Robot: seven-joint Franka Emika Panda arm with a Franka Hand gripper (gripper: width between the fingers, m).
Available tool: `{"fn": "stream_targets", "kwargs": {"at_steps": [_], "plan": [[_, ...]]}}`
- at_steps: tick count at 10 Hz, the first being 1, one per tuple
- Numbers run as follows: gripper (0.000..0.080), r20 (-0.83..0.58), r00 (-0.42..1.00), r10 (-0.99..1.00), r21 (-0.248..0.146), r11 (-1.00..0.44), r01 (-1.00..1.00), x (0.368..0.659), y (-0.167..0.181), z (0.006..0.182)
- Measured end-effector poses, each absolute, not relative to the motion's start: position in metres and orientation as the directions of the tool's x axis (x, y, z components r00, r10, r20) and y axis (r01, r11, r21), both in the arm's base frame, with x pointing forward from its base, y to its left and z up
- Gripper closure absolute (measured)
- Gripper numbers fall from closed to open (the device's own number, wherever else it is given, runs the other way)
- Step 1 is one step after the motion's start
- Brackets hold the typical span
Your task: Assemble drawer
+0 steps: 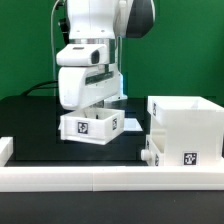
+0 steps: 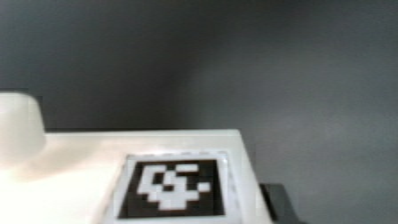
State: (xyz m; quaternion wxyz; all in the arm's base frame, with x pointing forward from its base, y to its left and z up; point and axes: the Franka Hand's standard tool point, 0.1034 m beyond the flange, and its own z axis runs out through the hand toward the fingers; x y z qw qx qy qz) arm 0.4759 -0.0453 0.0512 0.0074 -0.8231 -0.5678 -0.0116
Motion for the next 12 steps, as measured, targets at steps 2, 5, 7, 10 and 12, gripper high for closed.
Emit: {"fn": "stream_targets", "kwargs": {"at_steps": [2,5,7,10,12], "plan": [[0.0757,0.003,0.176,0.984,0.023,-0.176,0.984,0.493,-0.043,0.059],[0.0757,-0.011,-0.002,1.000,0.024,0.002,1.000,0.494,-0.046,0.058],[0.0757,-0.012,-0.009,1.000,0.020,0.010,1.000,0.495,-0.046,0.058],[0.0757,-0.014,-0.016,1.000,0.013,0.017,1.000,0.515,-0.043,0.064],[0.0757,-0.013,-0.021,1.000,0.019,0.021,1.000,0.528,-0.041,0.065]]}}
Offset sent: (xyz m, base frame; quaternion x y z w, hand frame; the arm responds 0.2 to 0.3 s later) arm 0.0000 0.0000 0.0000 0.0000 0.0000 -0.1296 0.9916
